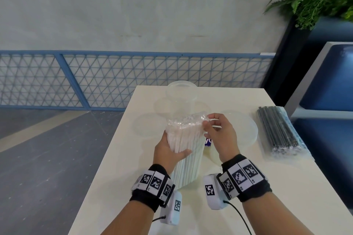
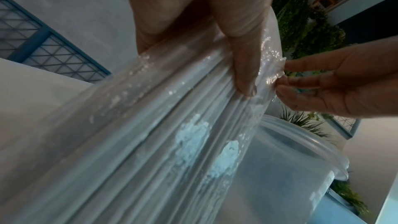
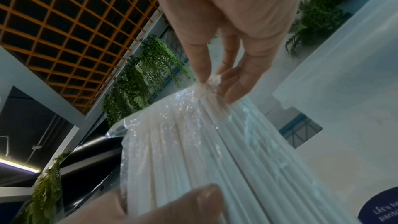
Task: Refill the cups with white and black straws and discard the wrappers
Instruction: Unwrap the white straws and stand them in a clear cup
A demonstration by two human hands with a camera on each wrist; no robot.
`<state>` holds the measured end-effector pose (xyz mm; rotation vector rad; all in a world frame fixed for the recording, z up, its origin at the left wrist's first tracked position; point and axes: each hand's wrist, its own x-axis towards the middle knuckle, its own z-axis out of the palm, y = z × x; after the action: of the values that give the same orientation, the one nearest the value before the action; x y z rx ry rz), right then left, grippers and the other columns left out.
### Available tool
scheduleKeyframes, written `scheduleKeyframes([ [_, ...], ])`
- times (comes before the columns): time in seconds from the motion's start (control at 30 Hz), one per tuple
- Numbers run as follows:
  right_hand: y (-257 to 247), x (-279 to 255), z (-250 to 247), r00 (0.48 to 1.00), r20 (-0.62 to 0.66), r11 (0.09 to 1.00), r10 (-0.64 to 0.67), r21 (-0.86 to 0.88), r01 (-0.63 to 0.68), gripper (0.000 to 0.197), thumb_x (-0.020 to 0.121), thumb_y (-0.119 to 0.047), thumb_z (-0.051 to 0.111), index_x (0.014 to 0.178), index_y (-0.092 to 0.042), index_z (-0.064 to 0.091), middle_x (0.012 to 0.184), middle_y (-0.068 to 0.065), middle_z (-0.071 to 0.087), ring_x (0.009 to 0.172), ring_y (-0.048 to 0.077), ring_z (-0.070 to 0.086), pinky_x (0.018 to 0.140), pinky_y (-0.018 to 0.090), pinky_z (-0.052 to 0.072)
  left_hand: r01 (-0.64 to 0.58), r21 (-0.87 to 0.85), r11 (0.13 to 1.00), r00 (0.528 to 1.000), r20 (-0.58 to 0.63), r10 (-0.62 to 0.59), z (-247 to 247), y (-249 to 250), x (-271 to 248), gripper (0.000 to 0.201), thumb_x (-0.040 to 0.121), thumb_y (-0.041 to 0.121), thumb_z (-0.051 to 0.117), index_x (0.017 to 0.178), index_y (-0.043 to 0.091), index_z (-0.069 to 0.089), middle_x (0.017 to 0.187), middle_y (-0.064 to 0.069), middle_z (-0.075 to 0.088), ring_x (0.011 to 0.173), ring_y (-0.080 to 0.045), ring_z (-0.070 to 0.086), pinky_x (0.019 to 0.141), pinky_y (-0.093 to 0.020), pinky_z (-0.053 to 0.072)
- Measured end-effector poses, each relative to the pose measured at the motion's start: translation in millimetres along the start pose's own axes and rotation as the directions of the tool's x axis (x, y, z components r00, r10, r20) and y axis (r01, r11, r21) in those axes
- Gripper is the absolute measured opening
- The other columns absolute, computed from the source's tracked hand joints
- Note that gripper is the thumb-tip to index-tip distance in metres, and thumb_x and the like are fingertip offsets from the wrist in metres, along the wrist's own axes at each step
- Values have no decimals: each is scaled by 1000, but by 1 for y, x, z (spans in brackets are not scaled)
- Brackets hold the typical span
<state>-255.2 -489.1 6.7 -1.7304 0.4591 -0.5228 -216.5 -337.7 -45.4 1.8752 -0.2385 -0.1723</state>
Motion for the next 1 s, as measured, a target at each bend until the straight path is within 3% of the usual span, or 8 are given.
scheduleKeyframes([
  [0.27,-5,0,-5,997,78,999,29,12,-30,9,89,-12,57,81,-15,59,97,8,58,71,18,55,59,26,54,-6,-5,1000,1000,10,6,2,-2,0,71,63,23,85,122,22,47,105,8,63,101,-14,59,86,-23,45],
  [0.37,-10,-1,-7,995,98,1000,20,-18,-19,13,89,-10,54,78,-15,59,83,0,61,74,15,57,57,20,53,2,-11,1000,1000,1,-2,1,-1,-2,67,63,21,85,118,24,48,99,12,61,98,-12,59,84,-21,43],
  [0.5,-17,3,-10,987,150,997,53,-72,-42,14,91,-10,51,79,-13,58,78,4,61,73,14,57,60,22,52,-10,-9,1000,1000,1,10,1,-1,-3,65,63,20,84,116,26,47,99,12,60,97,-12,58,83,-21,43],
  [0.6,-23,3,-9,959,226,965,169,162,-208,19,95,-10,46,78,-8,57,74,5,56,69,14,56,66,26,54,-19,-5,1000,1000,20,19,1,-1,-1,64,63,22,85,114,29,46,100,11,62,99,-13,60,83,-20,44],
  [0.73,-27,0,-14,901,334,727,276,541,-423,12,96,-8,46,93,-2,56,80,9,57,74,18,60,73,27,59,-53,4,999,998,29,53,0,-1,-1,73,62,24,85,124,24,46,105,14,60,102,-9,58,81,-11,41],
  [0.8,-26,-5,-13,938,267,776,220,534,-334,11,95,-7,47,105,-9,50,87,10,59,75,19,63,71,27,59,-58,17,998,998,21,57,-1,-2,-1,74,63,25,85,125,24,45,107,14,59,104,-9,56,84,-15,41],
  [0.9,-21,-11,-15,975,162,986,-152,94,138,37,86,-4,56,114,-27,48,104,3,55,79,15,65,74,25,54,-44,21,999,999,14,44,-1,-2,-1,76,62,26,85,127,23,45,107,12,60,106,-11,56,90,-22,43],
  [1.0,-13,-8,-17,838,324,791,-440,-302,532,44,75,-10,72,111,-30,56,122,-7,35,83,3,57,82,11,47,-41,20,999,999,19,40,-2,-2,-2,75,61,26,85,125,24,46,107,11,62,106,-12,58,93,-26,45],
])
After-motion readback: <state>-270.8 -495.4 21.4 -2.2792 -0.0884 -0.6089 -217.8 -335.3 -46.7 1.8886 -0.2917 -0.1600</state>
